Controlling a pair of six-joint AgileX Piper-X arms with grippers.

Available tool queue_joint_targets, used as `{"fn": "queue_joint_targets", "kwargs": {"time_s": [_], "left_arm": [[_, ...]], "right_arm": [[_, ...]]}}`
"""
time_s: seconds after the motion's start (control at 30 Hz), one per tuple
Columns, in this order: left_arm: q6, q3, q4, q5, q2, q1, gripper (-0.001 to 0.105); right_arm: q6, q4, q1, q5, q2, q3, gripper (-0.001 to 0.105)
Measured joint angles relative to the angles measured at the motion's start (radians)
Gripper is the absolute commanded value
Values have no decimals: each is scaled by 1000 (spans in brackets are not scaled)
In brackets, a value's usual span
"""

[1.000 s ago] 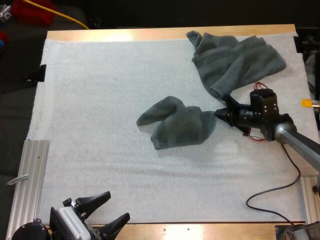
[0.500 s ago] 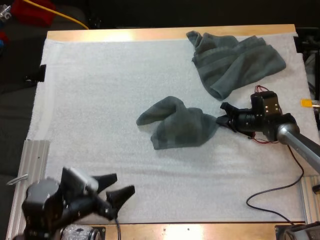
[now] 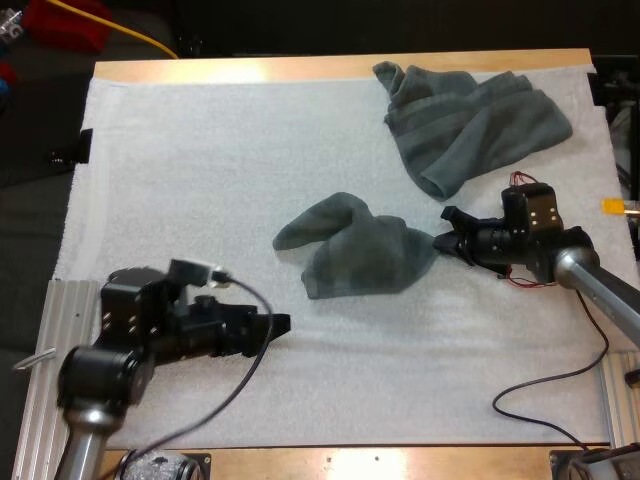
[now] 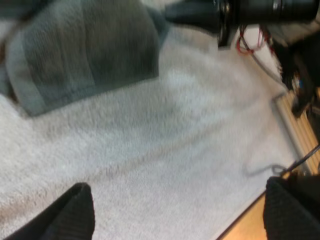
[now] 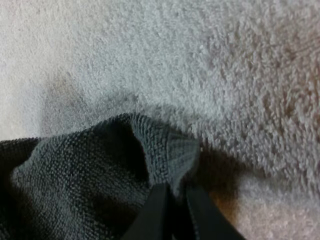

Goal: Pick towel from pile, fold and stack

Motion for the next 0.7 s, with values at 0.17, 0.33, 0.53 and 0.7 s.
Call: {"fn": "queue_joint_targets", "kwargs": {"time_s": [0.17,0.33,0.53,0.7], "left_arm": [[-17,0,-106,-6,168,-101,68],[-92,0,-254,-9,313,-129,68],[-112,0,-343,-11,448,-129,68],[-119,0,-400,-26,542,-129,68]], "right_arm": [[0,0,0,0,0,0,1],[0,0,0,0,0,0,1],[-6,0,0,0,0,0,1],[-11,0,0,1,0,0,1]]}}
